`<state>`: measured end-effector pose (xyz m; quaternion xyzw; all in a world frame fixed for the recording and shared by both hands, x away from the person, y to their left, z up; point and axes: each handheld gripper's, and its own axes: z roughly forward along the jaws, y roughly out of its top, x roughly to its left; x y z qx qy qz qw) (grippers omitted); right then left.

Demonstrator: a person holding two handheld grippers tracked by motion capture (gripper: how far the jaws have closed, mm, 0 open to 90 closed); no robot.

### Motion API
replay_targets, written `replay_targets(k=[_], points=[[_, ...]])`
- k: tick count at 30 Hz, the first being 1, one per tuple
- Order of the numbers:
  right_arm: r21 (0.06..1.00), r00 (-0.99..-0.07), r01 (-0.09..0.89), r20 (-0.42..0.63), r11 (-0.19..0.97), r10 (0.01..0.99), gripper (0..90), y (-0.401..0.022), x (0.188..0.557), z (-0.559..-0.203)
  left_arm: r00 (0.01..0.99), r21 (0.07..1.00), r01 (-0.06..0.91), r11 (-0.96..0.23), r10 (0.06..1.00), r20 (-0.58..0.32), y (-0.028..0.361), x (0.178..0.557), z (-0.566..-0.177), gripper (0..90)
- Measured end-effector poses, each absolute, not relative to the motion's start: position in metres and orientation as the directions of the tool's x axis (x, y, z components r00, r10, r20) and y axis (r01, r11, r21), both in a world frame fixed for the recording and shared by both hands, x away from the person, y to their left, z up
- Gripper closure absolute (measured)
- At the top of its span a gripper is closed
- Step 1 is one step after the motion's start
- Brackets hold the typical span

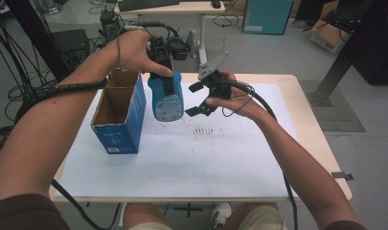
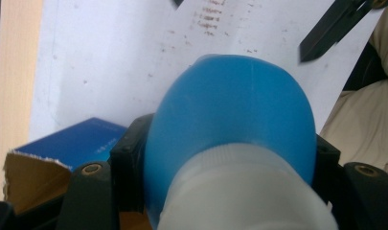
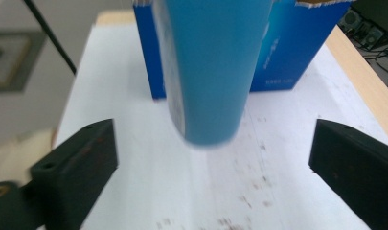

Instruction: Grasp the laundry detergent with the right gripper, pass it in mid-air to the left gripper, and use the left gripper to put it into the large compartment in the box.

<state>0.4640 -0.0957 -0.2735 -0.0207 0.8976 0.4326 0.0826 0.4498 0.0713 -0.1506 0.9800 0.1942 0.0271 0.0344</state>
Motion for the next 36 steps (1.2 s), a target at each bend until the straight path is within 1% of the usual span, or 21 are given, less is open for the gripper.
replay_targets(k=[1,2,3,5,6,9,10,15,16,17,19,20,21,22,23,29,32,33,36], points=[[0.769,-0.985,-0.101,-0.166,0.631,0.045,3.7,-0.099,0.464,-0.274,0.918,0.080,0.389,-0.918,0.393,0.041,0.073,0.450,-0.150,36.4],[0.765,-0.985,-0.084,-0.162,0.638,0.063,3.3,-0.101,0.464,-0.275,0.912,0.078,0.404,-0.912,0.407,0.038,0.074,0.451,-0.149,36.3],[0.747,-0.984,-0.066,-0.157,0.662,0.079,3.3,-0.106,0.464,-0.276,0.931,0.022,0.361,-0.932,0.362,0.046,0.077,0.456,-0.144,36.3],[0.738,-0.984,-0.051,-0.153,0.672,0.093,3.3,-0.109,0.464,-0.277,0.911,0.043,0.407,-0.913,0.409,0.053,0.080,0.454,-0.143,36.3],[0.723,-0.981,-0.045,-0.161,0.689,0.104,3.7,-0.111,0.464,-0.277,0.907,0.039,0.413,-0.910,0.415,0.069,0.082,0.455,-0.140,36.3],[0.695,-0.976,0.009,-0.149,0.719,0.157,4.3,-0.120,0.464,-0.275,0.885,0.039,0.460,-0.887,0.462,0.064,0.088,0.457,-0.135,36.3],[0.672,-0.968,0.028,-0.168,0.740,0.189,4.4,-0.126,0.466,-0.273,0.876,0.040,0.477,-0.878,0.478,0.056,0.092,0.458,-0.133,36.3],[0.649,-0.955,0.054,-0.189,0.759,0.229,4.7,-0.138,0.467,-0.268,0.838,0.043,0.540,-0.840,0.542,0.056,0.106,0.460,-0.118,36.3],[0.645,-0.952,0.077,-0.178,0.760,0.248,4.7,-0.141,0.468,-0.267,0.832,0.045,0.548,-0.835,0.550,0.069,0.109,0.461,-0.114,36.2],[0.640,-0.944,0.153,-0.130,0.753,0.302,4.9,-0.144,0.463,-0.265,0.822,0.045,0.563,-0.826,0.564,0.075,0.112,0.461,-0.111,36.2],[0.626,-0.938,0.172,-0.131,0.761,0.320,4.9,-0.146,0.462,-0.264,0.800,0.050,0.591,-0.805,0.593,0.090,0.118,0.462,-0.105,36.2],[0.602,-0.922,0.104,-0.239,0.792,0.303,4.9,-0.149,0.465,-0.265,0.789,0.053,0.605,-0.794,0.607,0.098,0.121,0.462,-0.102,36.2],[0.609,-0.935,0.178,-0.142,0.773,0.326,4.9,-0.152,0.464,-0.262,0.773,0.061,0.623,-0.780,0.625,0.108,0.125,0.463,-0.098,36.2],[0.601,-0.937,0.173,-0.145,0.780,0.319,5.3,-0.155,0.465,-0.261,0.766,0.059,0.631,-0.774,0.633,0.112,0.127,0.463,-0.096,36.2],[0.610,-0.931,0.210,-0.113,0.764,0.347,5.5,-0.155,0.463,-0.260,0.755,0.063,0.643,-0.763,0.646,0.115,0.130,0.463,-0.093,36.2],[0.606,-0.910,0.214,-0.161,0.766,0.381,5.4,-0.173,0.468,-0.252,0.674,0.082,0.723,-0.686,0.726,0.137,0.147,0.464,-0.073,36.2],[0.596,-0.900,0.239,-0.161,0.767,0.405,5.5,-0.184,0.470,-0.251,0.623,0.085,0.766,-0.637,0.768,0.146,0.155,0.465,-0.061,36.2],[0.601,-0.898,0.242,-0.159,0.762,0.411,5.5,-0.187,0.471,-0.251,0.623,0.085,0.766,-0.637,0.768,0.146,0.155,0.465,-0.061,36.2],[0.598,-0.892,0.257,-0.156,0.759,0.425,5.5,-0.192,0.470,-0.250,0.579,0.092,0.799,-0.594,0.802,0.146,0.161,0.466,-0.052,36.2]])
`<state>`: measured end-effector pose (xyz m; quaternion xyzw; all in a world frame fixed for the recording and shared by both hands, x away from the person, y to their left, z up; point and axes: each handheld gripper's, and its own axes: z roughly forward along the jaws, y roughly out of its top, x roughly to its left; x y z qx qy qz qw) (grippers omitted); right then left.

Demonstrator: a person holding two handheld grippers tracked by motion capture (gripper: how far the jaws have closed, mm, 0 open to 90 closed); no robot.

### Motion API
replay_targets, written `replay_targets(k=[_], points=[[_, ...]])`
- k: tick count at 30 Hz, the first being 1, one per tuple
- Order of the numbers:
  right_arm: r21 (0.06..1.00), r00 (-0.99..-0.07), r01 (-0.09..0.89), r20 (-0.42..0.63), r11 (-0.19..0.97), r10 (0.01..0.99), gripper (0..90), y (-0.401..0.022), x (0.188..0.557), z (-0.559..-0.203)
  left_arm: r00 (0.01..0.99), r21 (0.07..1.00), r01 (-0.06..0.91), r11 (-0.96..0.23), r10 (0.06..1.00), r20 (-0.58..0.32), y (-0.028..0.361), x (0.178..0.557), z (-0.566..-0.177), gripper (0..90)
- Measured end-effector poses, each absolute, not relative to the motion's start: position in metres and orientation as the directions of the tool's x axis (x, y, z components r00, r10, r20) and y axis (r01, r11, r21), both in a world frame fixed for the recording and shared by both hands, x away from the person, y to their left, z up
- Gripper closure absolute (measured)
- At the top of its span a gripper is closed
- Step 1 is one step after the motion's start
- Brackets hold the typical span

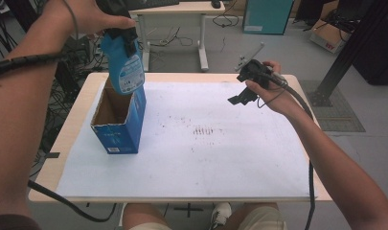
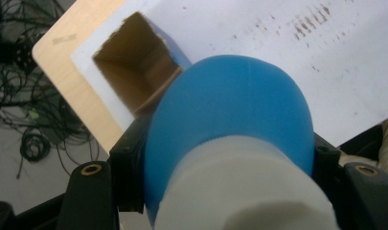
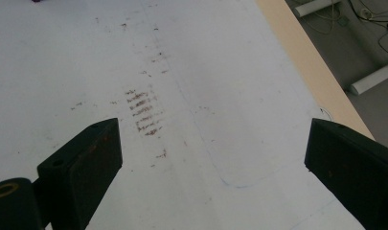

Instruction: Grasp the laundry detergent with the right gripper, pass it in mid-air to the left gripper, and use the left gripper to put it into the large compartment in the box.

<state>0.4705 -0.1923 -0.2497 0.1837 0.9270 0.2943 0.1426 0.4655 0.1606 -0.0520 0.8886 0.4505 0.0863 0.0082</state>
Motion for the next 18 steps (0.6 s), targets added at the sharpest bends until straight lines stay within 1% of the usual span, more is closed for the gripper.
replay_targets(k=[6,9,10,11,15,18], points=[[0.610,-0.886,0.272,-0.143,0.744,0.442,5.6,-0.204,0.471,-0.247,0.491,0.115,0.854,-0.508,0.859,0.145,0.170,0.467,-0.036,36.2],[0.615,-0.884,0.277,-0.139,0.738,0.447,5.6,-0.208,0.470,-0.246,0.460,0.111,0.871,-0.478,0.874,0.154,0.173,0.468,-0.034,36.2],[0.614,-0.881,0.282,-0.138,0.737,0.452,5.6,-0.211,0.470,-0.244,0.436,0.111,0.885,-0.453,0.887,0.151,0.177,0.470,-0.033,36.2],[0.614,-0.881,0.282,-0.138,0.737,0.452,5.6,-0.211,0.470,-0.244,0.436,0.111,0.885,-0.453,0.887,0.151,0.177,0.470,-0.033,36.2],[0.639,-0.873,0.290,-0.129,0.713,0.471,5.4,-0.217,0.470,-0.242,0.377,0.132,0.910,-0.393,0.917,0.133,0.184,0.472,-0.032,36.2],[0.638,-0.869,0.292,-0.133,0.712,0.476,5.4,-0.220,0.470,-0.241,0.336,0.137,0.925,-0.354,0.932,0.134,0.188,0.473,-0.031,36.2]])
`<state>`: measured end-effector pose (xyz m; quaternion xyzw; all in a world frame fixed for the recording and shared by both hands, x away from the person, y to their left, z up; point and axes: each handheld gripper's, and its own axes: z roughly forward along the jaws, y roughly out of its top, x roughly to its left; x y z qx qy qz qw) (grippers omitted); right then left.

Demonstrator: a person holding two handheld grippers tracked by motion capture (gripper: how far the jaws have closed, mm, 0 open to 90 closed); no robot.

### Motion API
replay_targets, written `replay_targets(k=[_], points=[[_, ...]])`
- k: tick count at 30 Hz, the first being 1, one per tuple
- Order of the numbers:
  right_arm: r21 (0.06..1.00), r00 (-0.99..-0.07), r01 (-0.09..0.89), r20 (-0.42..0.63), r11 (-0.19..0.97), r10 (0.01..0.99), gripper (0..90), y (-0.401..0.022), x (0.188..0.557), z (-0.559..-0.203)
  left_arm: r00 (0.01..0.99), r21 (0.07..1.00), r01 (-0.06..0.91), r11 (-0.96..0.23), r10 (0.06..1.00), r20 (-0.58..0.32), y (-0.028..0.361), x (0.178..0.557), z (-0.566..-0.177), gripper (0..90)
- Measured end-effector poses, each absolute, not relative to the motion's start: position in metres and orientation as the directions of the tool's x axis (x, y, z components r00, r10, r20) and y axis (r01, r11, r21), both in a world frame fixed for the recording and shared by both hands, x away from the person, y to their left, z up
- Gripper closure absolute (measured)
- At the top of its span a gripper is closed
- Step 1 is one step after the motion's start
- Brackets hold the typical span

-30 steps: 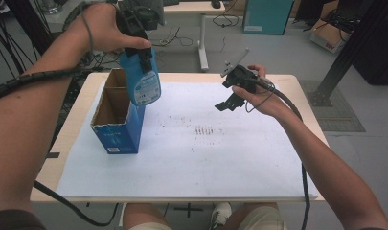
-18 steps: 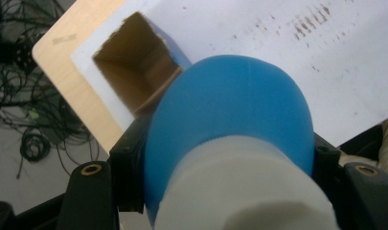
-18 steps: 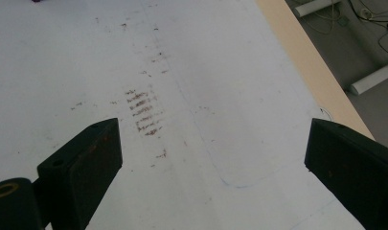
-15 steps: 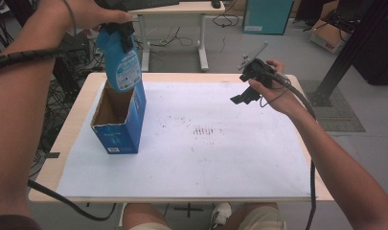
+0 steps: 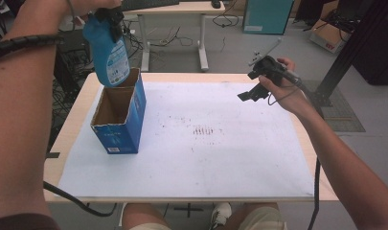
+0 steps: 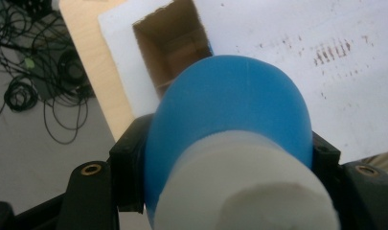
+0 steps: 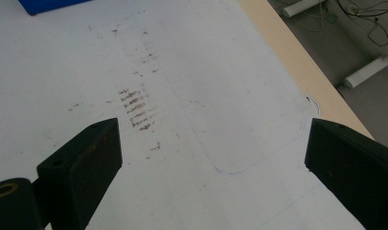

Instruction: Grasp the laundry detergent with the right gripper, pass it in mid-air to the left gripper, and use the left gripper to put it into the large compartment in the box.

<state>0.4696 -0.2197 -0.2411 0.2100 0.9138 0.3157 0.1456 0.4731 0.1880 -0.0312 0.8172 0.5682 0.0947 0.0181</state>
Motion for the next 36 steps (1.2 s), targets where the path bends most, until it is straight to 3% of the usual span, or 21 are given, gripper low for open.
replay_targets(k=[24,36], points=[[0.638,-0.856,0.287,-0.163,0.714,0.490,5.4,-0.219,0.470,-0.232,0.056,0.188,0.980,-0.068,0.996,0.072,0.212,0.472,-0.021,36.4],[0.640,-0.864,0.263,-0.176,0.722,0.472,5.3,-0.214,0.466,-0.231,-0.011,0.187,0.982,-0.001,0.998,0.066,0.225,0.462,-0.028,36.4]])
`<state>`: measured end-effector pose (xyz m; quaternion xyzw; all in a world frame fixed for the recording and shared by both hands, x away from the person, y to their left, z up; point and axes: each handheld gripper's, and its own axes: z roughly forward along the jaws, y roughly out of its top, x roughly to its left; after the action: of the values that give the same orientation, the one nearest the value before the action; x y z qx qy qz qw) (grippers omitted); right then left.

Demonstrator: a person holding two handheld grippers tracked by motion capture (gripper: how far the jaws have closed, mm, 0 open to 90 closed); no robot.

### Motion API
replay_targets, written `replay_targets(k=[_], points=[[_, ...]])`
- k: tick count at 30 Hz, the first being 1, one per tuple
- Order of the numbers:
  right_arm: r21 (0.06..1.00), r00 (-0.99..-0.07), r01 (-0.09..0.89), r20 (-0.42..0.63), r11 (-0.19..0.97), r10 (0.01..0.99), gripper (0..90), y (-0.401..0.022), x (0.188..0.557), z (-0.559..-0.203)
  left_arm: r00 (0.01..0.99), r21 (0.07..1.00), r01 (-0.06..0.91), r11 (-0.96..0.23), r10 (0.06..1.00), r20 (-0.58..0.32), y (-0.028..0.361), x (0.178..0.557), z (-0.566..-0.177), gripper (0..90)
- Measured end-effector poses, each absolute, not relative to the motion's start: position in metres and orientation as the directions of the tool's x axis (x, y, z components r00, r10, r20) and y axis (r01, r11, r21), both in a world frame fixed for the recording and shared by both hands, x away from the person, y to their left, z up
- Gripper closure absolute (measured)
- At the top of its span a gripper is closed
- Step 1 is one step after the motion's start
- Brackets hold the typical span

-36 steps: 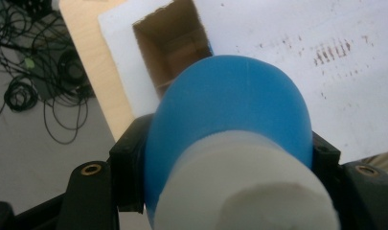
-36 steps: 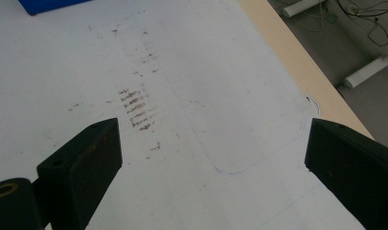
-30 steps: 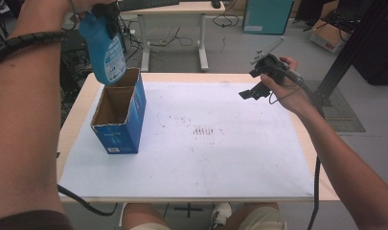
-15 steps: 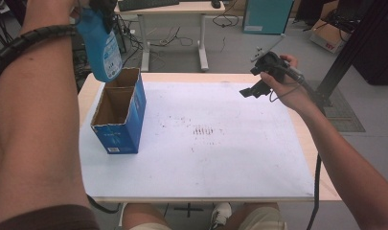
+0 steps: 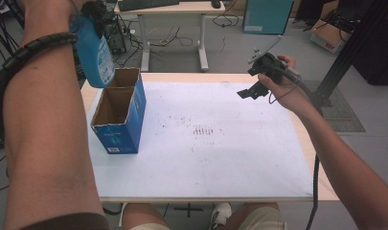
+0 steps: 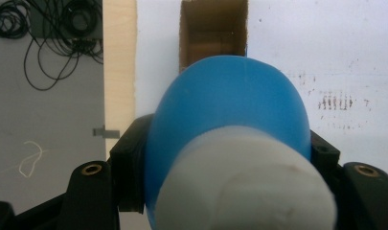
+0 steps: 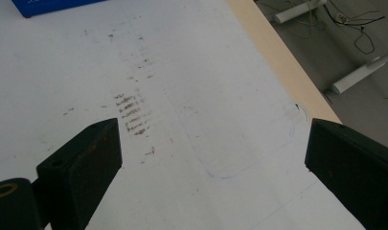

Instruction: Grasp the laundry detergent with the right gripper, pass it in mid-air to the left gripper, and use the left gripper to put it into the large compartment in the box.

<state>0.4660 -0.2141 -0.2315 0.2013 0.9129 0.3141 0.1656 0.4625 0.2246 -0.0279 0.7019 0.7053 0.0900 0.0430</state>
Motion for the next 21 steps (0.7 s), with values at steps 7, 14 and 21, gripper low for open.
replay_targets(k=[7,14,21], points=[[0.642,-0.865,0.259,-0.178,0.722,0.469,5.3,-0.213,0.464,-0.230,-0.035,0.191,0.981,0.026,0.998,0.048,0.228,0.461,-0.032,36.4],[0.643,-0.862,0.260,-0.182,0.720,0.473,5.2,-0.215,0.464,-0.230,-0.046,0.194,0.980,0.037,0.998,0.044,0.229,0.461,-0.036,36.4],[0.642,-0.862,0.267,-0.175,0.718,0.477,5.2,-0.216,0.465,-0.232,-0.047,0.195,0.980,0.040,0.998,0.034,0.230,0.462,-0.041,36.4]])
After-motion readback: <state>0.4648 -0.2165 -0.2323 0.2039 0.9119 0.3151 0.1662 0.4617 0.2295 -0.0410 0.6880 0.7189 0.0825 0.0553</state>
